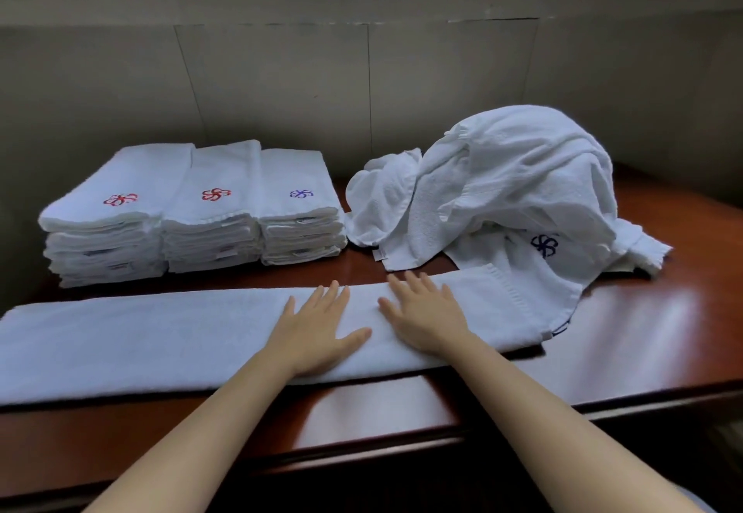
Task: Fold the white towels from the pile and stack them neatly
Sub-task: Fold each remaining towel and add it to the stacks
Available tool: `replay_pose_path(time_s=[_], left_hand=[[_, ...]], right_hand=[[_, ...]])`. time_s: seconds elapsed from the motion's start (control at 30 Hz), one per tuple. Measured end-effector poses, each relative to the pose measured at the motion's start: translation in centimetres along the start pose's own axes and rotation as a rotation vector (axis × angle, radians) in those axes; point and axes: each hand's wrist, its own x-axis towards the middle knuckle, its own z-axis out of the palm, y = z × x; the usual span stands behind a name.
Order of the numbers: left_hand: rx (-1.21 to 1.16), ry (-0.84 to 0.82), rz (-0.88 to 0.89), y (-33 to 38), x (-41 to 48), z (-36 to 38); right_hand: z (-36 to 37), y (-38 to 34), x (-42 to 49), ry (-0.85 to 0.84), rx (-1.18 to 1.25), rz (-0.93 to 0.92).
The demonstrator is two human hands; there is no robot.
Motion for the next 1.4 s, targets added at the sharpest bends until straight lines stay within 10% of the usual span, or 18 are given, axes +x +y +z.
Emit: replay_pose_path(time_s=[0.33,0.57,0.73,0.87,0.97,1.13,1.3,1.4], left_hand=[[-0.124,0.097,-0.651,-14.5,-5.5,-1.6],[-0.581,0.531,-1.298,-22.4,-12.3,-2.0],[-1.118,0.940,-1.376,-25.0,-13.6,-3.6],[-1.622,0.875,-1.189,-24.9,-12.4,-3.5],[-1.663,1.124,-1.160,-22.7,-11.0,-5.3],[-0.861,1.004,-0.539,-14.1,-8.9,-8.5],[-0.345,0.508,0.189,-5.4,-7.7,-6.4],[-0.201,0.268,0.307,-3.0,-7.6,-4.4]], right_hand=[[-1.1,0.7,-0.2,0.056,-0.097,0.486],[1.5,-9.9,0.2,-0.031,-0.099,-0.323],[3.8,-12.0,-0.3,-0.085,-0.116,-0.372],[3.3,-12.1,-0.7,-0.103,-0.113,-0.366],[1.6,-12.5,-0.9,-0.189,0.230,-0.327],[-4.2,-10.9,-0.8,-0.389,1.529,0.042],[-5.3,-8.2,-1.1,-0.486,1.614,0.232],[-3.4,-7.9,-1.3,-0.318,1.384,0.271]])
